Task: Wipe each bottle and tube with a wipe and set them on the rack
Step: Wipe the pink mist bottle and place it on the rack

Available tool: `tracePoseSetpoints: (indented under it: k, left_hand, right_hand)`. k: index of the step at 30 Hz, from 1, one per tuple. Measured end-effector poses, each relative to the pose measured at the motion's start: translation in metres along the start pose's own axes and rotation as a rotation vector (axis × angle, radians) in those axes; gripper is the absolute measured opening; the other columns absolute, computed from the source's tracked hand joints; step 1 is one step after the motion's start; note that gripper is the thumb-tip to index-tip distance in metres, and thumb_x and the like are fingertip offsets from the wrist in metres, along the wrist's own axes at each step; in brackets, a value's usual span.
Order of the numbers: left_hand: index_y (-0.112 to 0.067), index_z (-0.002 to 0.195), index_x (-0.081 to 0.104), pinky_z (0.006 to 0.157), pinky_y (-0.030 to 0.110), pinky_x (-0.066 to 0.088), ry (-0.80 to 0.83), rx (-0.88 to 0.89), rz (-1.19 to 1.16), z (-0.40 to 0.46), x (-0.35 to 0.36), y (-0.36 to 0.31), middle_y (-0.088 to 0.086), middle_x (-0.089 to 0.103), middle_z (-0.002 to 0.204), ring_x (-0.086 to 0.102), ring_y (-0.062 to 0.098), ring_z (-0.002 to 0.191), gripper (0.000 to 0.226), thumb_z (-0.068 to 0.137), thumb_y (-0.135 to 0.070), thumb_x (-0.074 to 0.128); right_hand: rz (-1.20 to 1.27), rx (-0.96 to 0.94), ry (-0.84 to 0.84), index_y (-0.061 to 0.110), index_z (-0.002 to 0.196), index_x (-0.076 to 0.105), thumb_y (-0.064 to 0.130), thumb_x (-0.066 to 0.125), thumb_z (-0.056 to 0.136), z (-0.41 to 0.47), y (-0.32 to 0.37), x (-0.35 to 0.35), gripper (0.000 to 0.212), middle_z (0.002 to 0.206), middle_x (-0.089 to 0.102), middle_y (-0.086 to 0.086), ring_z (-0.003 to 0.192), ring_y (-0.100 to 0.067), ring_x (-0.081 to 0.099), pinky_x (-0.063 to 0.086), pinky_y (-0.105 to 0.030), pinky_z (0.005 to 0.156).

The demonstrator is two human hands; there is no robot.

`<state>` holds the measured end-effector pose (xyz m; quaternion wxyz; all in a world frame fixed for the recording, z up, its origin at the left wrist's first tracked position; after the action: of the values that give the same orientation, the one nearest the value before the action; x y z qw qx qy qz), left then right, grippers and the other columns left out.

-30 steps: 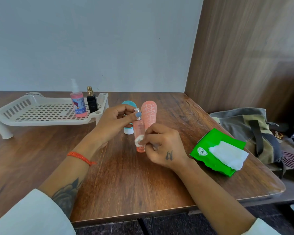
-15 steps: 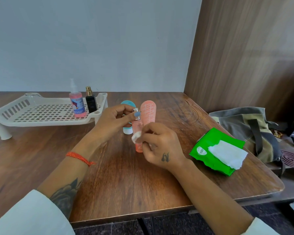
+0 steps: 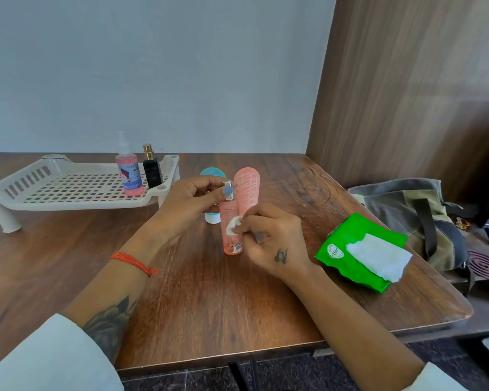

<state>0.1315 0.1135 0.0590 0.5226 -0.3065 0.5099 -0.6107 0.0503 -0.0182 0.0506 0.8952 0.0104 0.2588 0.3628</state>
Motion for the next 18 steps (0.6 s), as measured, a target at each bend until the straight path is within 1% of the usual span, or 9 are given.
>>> tracePoseSetpoints:
  k: [1,3,5,7,9,12,14,16,18]
  left_hand:
    - [-0.018,0.101,0.068,0.083,0.024,0.056,0.001,0.0,-0.004,0.0003,0.0001,0.0001,0.005,0.071,0.102,0.067,0.013,0.093,0.017,0.085,-0.015,0.063]
    - [-0.018,0.102,0.069,0.082,0.024,0.056,0.001,-0.001,-0.003,0.0006,0.0001,0.0002,0.005,0.071,0.101,0.067,0.014,0.093,0.018,0.085,-0.016,0.063]
    - [-0.014,0.108,0.068,0.084,0.025,0.056,-0.003,-0.002,0.015,0.0011,0.0,0.001,0.007,0.071,0.104,0.067,0.016,0.095,0.023,0.085,-0.017,0.063]
    - [-0.012,0.11,0.068,0.082,0.024,0.056,-0.006,-0.001,0.029,0.0014,-0.0005,0.001,0.007,0.07,0.105,0.067,0.016,0.096,0.025,0.086,-0.016,0.062]
    - [-0.013,0.109,0.067,0.081,0.022,0.056,-0.004,0.001,0.018,0.0007,-0.0006,0.0003,0.006,0.07,0.106,0.067,0.015,0.096,0.024,0.086,-0.016,0.062]
    - [-0.015,0.107,0.068,0.08,0.021,0.056,0.001,0.003,0.009,0.0,-0.0007,-0.0002,0.005,0.07,0.106,0.067,0.013,0.096,0.022,0.086,-0.016,0.062]
    - [-0.015,0.106,0.067,0.076,0.018,0.055,0.004,0.004,0.002,-0.0001,0.0002,-0.0004,0.004,0.07,0.104,0.067,0.009,0.091,0.021,0.086,-0.016,0.061]
    - [-0.014,0.108,0.067,0.077,0.018,0.056,0.009,0.004,-0.003,0.0006,0.0008,0.0,0.005,0.07,0.104,0.067,0.009,0.091,0.022,0.086,-0.016,0.061]
    - [-0.012,0.11,0.067,0.081,0.022,0.056,0.01,0.0,0.004,0.0013,0.0004,0.0007,0.007,0.07,0.106,0.067,0.014,0.095,0.026,0.086,-0.017,0.062]
  right_hand:
    - [-0.005,-0.004,-0.02,0.007,0.077,0.073,0.009,0.059,0.076,0.0003,0.0011,-0.0013,0.015,0.08,0.067,-0.006,0.068,-0.018,0.063,0.053,-0.032,0.055]
    - [-0.031,0.002,-0.082,0.005,0.088,0.072,0.012,0.059,0.081,0.0013,0.0026,-0.005,0.017,0.089,0.068,-0.009,0.077,-0.018,0.064,0.055,-0.027,0.064]
    - [-0.045,0.009,-0.105,0.004,0.097,0.071,0.015,0.058,0.085,0.0025,0.0022,-0.0065,0.021,0.094,0.068,-0.011,0.084,-0.018,0.064,0.055,-0.025,0.07]
    - [-0.032,0.003,-0.078,0.005,0.097,0.072,0.014,0.058,0.085,0.0019,0.0015,-0.004,0.02,0.094,0.067,-0.01,0.082,-0.019,0.064,0.056,-0.029,0.067]
    - [-0.03,-0.009,-0.043,0.007,0.093,0.074,0.011,0.061,0.083,0.0004,0.0002,-0.0014,0.017,0.091,0.067,-0.009,0.078,-0.02,0.065,0.056,-0.032,0.063]
    - [-0.023,-0.011,0.009,0.009,0.085,0.075,0.003,0.069,0.076,-0.0014,-0.0004,0.0022,0.012,0.085,0.067,-0.007,0.071,-0.019,0.064,0.055,-0.033,0.059]
    - [-0.012,-0.013,0.023,0.008,0.079,0.075,0.002,0.068,0.073,-0.0011,0.0012,0.0028,0.011,0.081,0.066,-0.005,0.067,-0.018,0.062,0.053,-0.033,0.055]
    - [-0.02,-0.026,-0.005,0.006,0.082,0.073,0.004,0.064,0.075,-0.0001,0.0047,0.0003,0.012,0.082,0.066,-0.007,0.069,-0.018,0.062,0.053,-0.031,0.057]
    - [-0.047,-0.024,-0.066,0.004,0.091,0.072,0.007,0.061,0.081,0.0011,0.0059,-0.0045,0.015,0.088,0.067,-0.01,0.075,-0.019,0.063,0.054,-0.028,0.061]
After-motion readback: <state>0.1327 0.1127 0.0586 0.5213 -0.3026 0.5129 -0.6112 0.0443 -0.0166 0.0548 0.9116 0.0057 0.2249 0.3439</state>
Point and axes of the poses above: each hand's wrist, its own z-axis towards the middle knuckle, its own x-axis out of the palm, y = z × x, the point moved 6 cm from there along z, towards the middle knuckle
